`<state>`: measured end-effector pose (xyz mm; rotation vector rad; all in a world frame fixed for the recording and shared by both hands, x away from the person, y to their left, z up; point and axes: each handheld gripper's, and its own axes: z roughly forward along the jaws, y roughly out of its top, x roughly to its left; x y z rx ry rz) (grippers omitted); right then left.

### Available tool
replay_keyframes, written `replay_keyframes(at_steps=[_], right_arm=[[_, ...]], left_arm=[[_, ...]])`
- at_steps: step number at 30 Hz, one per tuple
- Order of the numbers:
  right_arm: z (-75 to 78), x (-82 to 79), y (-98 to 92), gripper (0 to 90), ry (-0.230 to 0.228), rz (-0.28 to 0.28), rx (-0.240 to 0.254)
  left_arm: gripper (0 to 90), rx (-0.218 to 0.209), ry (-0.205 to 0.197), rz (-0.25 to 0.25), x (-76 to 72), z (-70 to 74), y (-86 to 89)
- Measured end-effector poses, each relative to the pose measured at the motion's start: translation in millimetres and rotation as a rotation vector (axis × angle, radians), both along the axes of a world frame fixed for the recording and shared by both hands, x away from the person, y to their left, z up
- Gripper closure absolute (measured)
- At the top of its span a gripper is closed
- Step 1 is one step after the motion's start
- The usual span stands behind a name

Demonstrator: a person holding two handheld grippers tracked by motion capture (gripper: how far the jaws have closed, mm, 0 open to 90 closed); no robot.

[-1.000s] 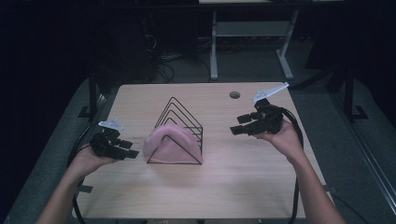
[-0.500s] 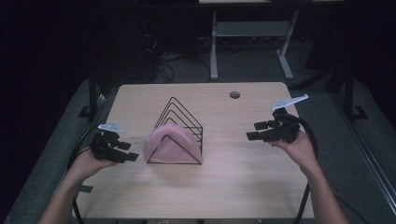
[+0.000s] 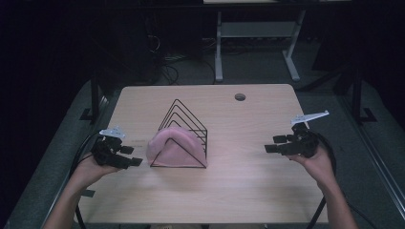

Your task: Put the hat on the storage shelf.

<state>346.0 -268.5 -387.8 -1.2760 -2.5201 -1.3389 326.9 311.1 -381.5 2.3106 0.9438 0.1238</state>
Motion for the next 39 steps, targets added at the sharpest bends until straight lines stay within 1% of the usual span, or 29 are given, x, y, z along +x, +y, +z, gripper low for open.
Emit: replay_keyframes(at_steps=[2, 3, 5, 6, 7, 10, 11, 13, 15, 16, 19, 21, 22, 23, 24, 26, 29, 30, 32, 34, 36, 37, 39], right_arm=[[-3.4, -2.6, -3.6, 30.3, -0.002, -0.004, -0.004], [-4.9, -4.1, -5.5, 30.2, 0.000, -0.005, -0.005], [-8.3, -7.1, -8.9, 29.8, 0.003, -0.009, -0.010], [-10.0, -8.8, -10.4, 29.7, 0.005, -0.012, -0.006], [-11.8, -10.2, -12.2, 29.6, 0.001, -0.014, -0.008], [-16.4, -14.7, -16.2, 29.4, 0.010, -0.021, -0.006], [-19.1, -16.5, -17.9, 29.3, 0.012, -0.025, -0.008], [-23.1, -18.6, -20.6, 28.7, 0.024, -0.030, -0.020], [-26.7, -20.4, -22.5, 28.3, 0.034, -0.032, -0.027], [-28.0, -21.6, -23.5, 28.2, 0.036, -0.034, -0.033], [-31.1, -25.4, -26.1, 28.2, 0.038, -0.040, -0.031], [-32.9, -28.5, -27.5, 28.2, 0.038, -0.039, -0.040], [-33.5, -30.5, -27.6, 28.1, 0.047, -0.044, -0.043], [-34.8, -31.7, -28.3, 28.1, 0.039, -0.042, -0.046], [-36.4, -34.8, -29.1, 28.1, 0.041, -0.042, -0.047], [-38.7, -38.4, -30.1, 28.1, 0.038, -0.045, -0.050], [-43.9, -46.7, -31.5, 28.1, 0.023, -0.048, -0.031], [-46.1, -49.6, -31.6, 28.1, 0.023, -0.048, -0.024], [-50.5, -55.5, -30.6, 28.0, 0.019, -0.054, -0.034], [-53.5, -60.8, -28.6, 28.0, 0.011, -0.049, -0.035], [-57.0, -68.1, -26.7, 27.7, -0.008, -0.048, -0.027], [-58.0, -71.5, -25.5, 27.4, -0.007, -0.051, -0.022], [-58.9, -78.6, -23.3, 27.5, -0.022, -0.059, -0.003]], left_arm=[[33.1, -0.007, -0.003, 0.007, -1.2, -0.7, -0.3], [33.1, 0.000, -0.004, 0.000, -1.2, -0.7, 0.0], [33.0, -0.005, -0.005, 0.009, -2.4, -1.8, -1.1], [32.7, 0.004, 0.000, 0.003, -2.8, -1.9, -0.7], [32.2, 0.002, -0.001, 0.007, -3.5, -2.9, -1.3], [31.5, 0.010, -0.001, 0.004, -5.3, -4.1, -0.4], [31.4, 0.000, -0.005, 0.015, -6.3, -5.3, -0.9], [31.0, 0.007, -0.009, 0.013, -7.3, -6.1, 0.3], [30.6, 0.003, -0.009, 0.022, -8.5, -8.6, 0.6], [30.6, 0.009, -0.007, 0.021, -8.9, -10.0, 1.0], [30.4, 0.009, -0.012, 0.026, -10.3, -13.1, 0.7], [30.4, 0.009, -0.016, 0.028, -11.7, -14.8, 0.1], [30.4, 0.010, -0.017, 0.029, -12.3, -15.3, -0.1], [30.3, 0.004, -0.020, 0.032, -13.4, -16.6, -0.5], [30.3, 0.004, -0.021, 0.035, -14.0, -17.8, -0.8], [30.3, 0.011, -0.020, 0.054, -16.2, -20.8, -1.7], [30.4, -0.006, -0.029, 0.080, -20.0, -26.6, -1.7], [30.4, -0.006, -0.031, 0.087, -21.4, -29.1, -2.5], [30.3, -0.007, -0.036, 0.094, -23.3, -33.2, -3.4], [30.4, -0.014, -0.034, 0.097, -25.6, -37.9, -4.8], [30.4, -0.031, -0.044, 0.106, -28.4, -43.1, -6.6], [30.4, -0.039, -0.047, 0.110, -29.4, -45.2, -7.4], [30.4, -0.035, -0.052, 0.114, -30.9, -47.8, -9.3]])
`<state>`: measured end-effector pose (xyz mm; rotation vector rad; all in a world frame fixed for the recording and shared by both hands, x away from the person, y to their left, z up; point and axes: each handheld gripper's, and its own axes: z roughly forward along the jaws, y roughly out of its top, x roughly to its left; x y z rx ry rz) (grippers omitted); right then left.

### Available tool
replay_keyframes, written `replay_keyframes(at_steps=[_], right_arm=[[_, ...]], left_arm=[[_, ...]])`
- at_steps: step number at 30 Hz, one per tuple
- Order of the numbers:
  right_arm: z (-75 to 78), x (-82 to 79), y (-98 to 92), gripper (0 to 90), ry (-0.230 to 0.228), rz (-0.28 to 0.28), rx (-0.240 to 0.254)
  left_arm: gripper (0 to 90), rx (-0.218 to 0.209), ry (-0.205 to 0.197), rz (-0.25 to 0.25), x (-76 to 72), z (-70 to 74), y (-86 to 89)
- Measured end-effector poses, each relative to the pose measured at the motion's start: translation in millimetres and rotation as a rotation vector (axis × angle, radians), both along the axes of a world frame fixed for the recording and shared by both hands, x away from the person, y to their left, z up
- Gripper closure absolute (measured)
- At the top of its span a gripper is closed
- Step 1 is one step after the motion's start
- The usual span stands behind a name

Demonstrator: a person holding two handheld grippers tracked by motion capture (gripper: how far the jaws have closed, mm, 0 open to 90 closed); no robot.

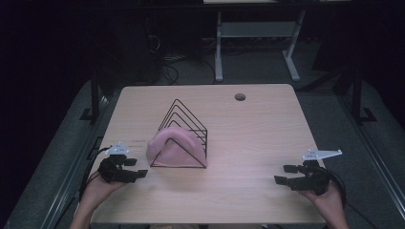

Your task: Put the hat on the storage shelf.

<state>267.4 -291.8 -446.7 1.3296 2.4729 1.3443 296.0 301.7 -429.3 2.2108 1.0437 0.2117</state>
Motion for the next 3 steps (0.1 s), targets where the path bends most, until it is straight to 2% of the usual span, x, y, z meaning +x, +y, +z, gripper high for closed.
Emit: replay_keyframes(at_steps=[3], right_arm=[[0.3, -6.0, 4.5, 27.3, -0.016, 0.011, 0.028]], left_arm=[[30.3, -0.009, -0.007, 0.008, -4.0, -2.0, -3.4]])
